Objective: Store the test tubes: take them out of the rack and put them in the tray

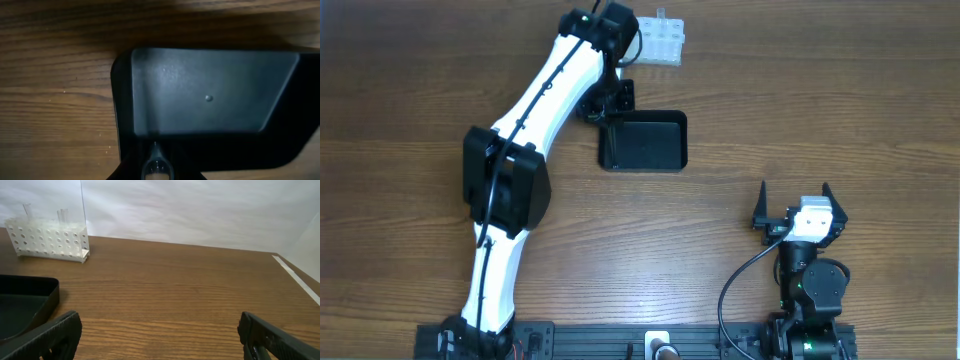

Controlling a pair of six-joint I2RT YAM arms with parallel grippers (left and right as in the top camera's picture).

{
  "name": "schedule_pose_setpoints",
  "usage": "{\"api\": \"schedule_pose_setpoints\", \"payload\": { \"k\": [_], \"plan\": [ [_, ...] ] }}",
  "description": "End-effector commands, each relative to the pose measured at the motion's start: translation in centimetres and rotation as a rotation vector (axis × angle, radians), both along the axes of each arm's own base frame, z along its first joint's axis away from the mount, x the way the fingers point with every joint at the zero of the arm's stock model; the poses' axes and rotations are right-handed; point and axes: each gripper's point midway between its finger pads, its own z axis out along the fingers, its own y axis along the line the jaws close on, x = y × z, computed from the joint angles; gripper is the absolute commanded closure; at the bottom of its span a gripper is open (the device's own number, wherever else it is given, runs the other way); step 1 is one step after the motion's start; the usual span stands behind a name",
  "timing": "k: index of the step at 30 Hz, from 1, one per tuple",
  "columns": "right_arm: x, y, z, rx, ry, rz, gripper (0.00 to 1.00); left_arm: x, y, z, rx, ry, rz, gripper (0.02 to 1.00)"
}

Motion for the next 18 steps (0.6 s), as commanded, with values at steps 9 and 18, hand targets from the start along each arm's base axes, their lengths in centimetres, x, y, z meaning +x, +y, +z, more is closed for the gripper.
{"api": "schedule_pose_setpoints", "payload": {
  "k": [9,18],
  "plan": [
    [0.0,0.0,-0.1,-0.001,0.0,0.0,0.007,0.9,-0.8,-2.8,-0.011,0.016,0.008,0.978],
    [0.0,0.0,-0.1,-0.001,0.0,0.0,0.007,2.1,-0.9,-3.6,0.002,-0.025,0.003,0.956]
  ]
}}
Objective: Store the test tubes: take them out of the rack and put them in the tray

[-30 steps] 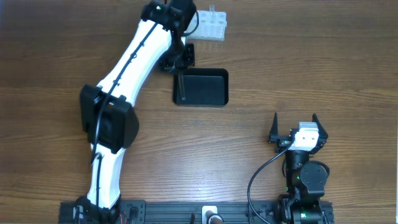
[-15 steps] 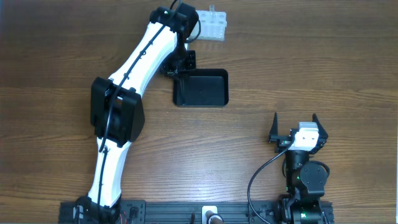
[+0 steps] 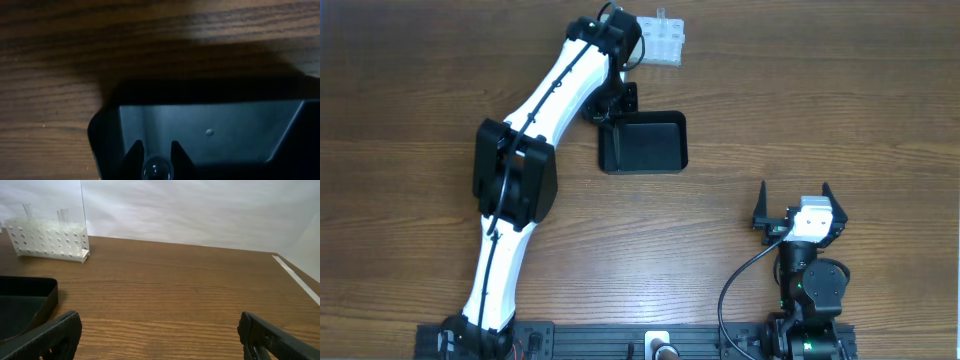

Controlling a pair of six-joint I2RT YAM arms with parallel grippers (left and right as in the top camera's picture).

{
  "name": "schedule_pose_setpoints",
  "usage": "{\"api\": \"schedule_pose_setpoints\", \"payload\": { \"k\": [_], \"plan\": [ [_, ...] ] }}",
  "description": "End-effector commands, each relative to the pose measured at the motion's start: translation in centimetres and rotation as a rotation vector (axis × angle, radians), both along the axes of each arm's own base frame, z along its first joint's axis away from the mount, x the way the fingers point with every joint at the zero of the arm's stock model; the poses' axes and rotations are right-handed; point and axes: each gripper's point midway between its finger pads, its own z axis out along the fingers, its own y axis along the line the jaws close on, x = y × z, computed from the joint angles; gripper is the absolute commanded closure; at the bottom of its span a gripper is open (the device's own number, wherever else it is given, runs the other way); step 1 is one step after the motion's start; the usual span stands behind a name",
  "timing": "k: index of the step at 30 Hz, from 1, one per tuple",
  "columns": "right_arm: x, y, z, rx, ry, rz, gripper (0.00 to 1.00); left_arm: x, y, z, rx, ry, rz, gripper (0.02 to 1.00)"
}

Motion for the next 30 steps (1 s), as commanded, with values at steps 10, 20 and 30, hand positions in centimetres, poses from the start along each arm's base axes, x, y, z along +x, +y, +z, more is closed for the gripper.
{"api": "schedule_pose_setpoints", "payload": {
  "k": [10,20,30],
  "plan": [
    [0.0,0.0,-0.1,0.0,0.0,0.0,0.009,1.2,0.2,-1.4,0.032,-0.036,-0.023,0.923],
    [0.0,0.0,-0.1,0.0,0.0,0.0,0.009,1.3,0.2,-2.2,0.038,-0.028,-0.023,0.794],
    [0.0,0.0,-0.1,0.0,0.0,0.0,0.009,1.9,-0.4,1.8,0.015,-0.118,-0.032,0.717]
  ]
}}
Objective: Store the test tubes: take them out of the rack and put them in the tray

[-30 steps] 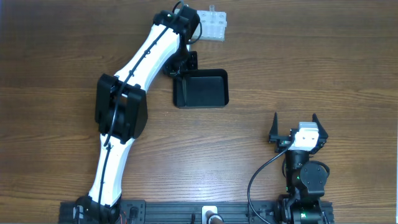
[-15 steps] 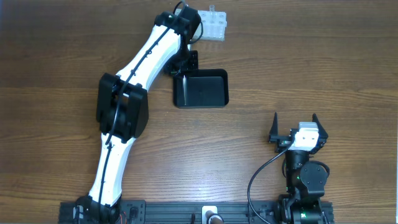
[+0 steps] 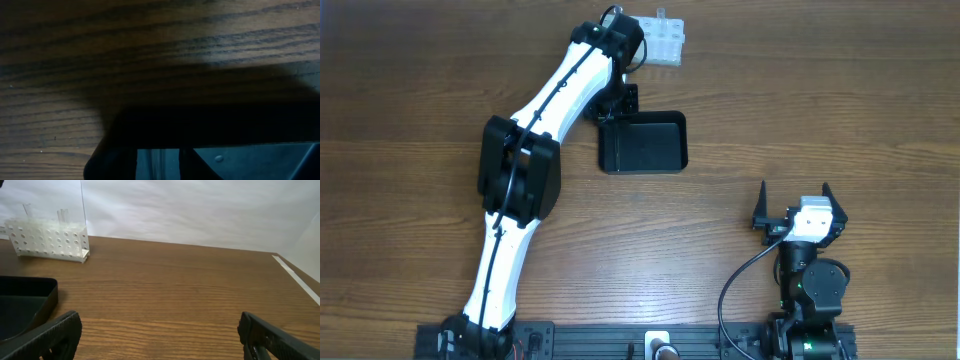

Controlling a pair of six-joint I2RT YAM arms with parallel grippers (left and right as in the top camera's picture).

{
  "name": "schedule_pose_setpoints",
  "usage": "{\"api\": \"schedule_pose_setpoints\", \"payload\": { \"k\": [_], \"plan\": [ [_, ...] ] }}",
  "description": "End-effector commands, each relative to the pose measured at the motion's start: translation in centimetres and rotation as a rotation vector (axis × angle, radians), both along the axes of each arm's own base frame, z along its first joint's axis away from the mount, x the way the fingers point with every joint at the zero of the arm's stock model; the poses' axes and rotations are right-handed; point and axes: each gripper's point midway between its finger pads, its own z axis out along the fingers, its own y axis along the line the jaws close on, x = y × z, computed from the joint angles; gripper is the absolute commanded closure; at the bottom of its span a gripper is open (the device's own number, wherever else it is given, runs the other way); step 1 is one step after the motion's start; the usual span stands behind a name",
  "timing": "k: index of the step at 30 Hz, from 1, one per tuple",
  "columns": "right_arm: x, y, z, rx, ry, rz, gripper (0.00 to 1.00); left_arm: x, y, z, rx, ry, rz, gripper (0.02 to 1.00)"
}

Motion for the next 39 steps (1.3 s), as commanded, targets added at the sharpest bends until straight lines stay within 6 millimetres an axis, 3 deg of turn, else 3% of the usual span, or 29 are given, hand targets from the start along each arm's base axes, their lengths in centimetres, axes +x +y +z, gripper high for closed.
{"api": "schedule_pose_setpoints", "payload": {
  "k": [1,9,14,18,25,39],
  "plan": [
    [0.0,0.0,-0.1,0.0,0.0,0.0,0.009,1.3,-0.5,4.6,-0.013,-0.124,-0.021,0.7],
    [0.0,0.0,-0.1,0.0,0.0,0.0,0.007,7.1,1.2,14.1,0.072,-0.495,0.005,0.57],
    [0.0,0.0,-0.1,0.0,0.0,0.0,0.007,11.3,0.3,17.2,0.047,-0.703,-0.06,0.5],
    [0.0,0.0,-0.1,0.0,0.0,0.0,0.009,13.9,0.8,18.5,0.05,-0.811,-0.024,0.424],
    [0.0,0.0,-0.1,0.0,0.0,0.0,0.007,16.6,1.6,17.8,0.039,-0.874,0.015,0.362],
    [0.0,0.0,-0.1,0.0,0.0,0.0,0.007,18.9,-0.4,13.6,-0.006,-0.879,-0.054,0.288]
  ]
}}
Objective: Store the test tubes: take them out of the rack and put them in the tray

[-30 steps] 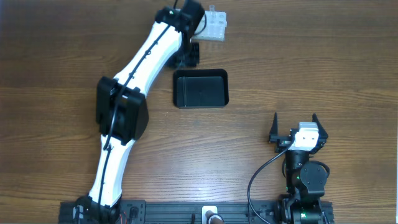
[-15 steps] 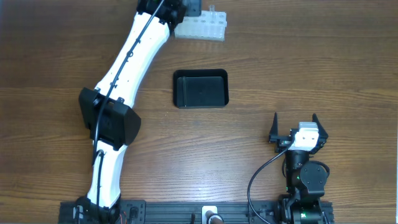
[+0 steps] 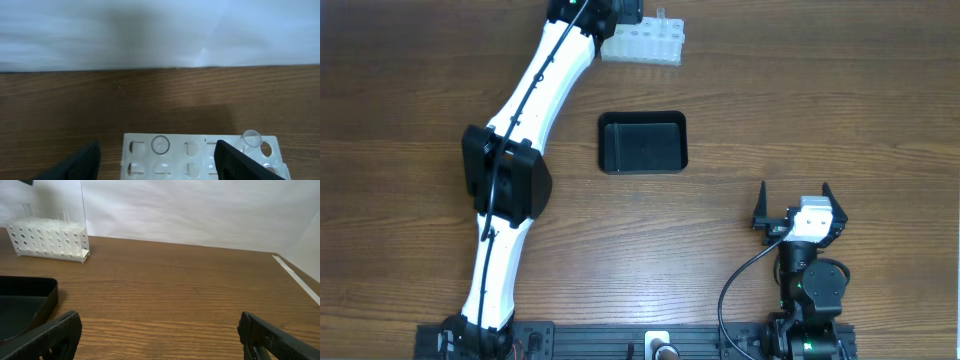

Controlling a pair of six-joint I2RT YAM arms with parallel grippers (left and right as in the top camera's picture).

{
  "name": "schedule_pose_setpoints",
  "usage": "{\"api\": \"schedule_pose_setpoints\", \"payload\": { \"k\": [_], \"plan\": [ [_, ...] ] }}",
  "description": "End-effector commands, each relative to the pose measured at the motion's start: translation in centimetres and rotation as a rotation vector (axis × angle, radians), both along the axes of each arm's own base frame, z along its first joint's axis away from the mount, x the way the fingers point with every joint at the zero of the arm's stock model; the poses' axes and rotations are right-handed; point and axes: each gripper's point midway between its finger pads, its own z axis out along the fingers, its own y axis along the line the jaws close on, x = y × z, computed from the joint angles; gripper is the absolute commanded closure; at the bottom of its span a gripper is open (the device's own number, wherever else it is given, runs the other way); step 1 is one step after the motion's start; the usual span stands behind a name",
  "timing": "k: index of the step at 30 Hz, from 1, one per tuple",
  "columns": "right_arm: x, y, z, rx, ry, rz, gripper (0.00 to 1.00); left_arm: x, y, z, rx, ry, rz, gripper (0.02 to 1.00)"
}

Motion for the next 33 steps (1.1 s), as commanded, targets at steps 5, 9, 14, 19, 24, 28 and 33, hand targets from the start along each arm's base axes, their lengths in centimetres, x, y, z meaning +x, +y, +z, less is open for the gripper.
{"api": "schedule_pose_setpoints", "payload": {
  "k": [5,9,14,19,24,28,33],
  "plan": [
    [0.0,0.0,-0.1,-0.001,0.0,0.0,0.007,0.7,-0.5,-3.3,0.009,0.036,-0.024,0.29],
    [0.0,0.0,-0.1,-0.001,0.0,0.0,0.009,1.0,-0.7,-4.1,0.004,0.036,-0.028,0.292],
    [0.0,0.0,-0.1,-0.001,0.0,0.0,0.007,1.3,-0.6,-4.7,0.003,0.033,-0.025,0.294],
    [0.0,0.0,-0.1,-0.001,0.0,0.0,0.007,1.6,-0.5,-5.2,0.0,0.033,-0.024,0.297],
    [0.0,0.0,-0.1,-0.001,0.0,0.0,0.007,1.8,-0.7,-5.8,-0.008,0.036,-0.032,0.297],
    [0.0,0.0,-0.1,-0.001,0.0,0.0,0.009,1.8,-0.9,-6.5,-0.012,0.047,-0.039,0.299],
    [0.0,0.0,-0.1,-0.001,0.0,0.0,0.007,1.9,-1.0,-6.7,-0.012,0.046,-0.039,0.308]
  ]
}}
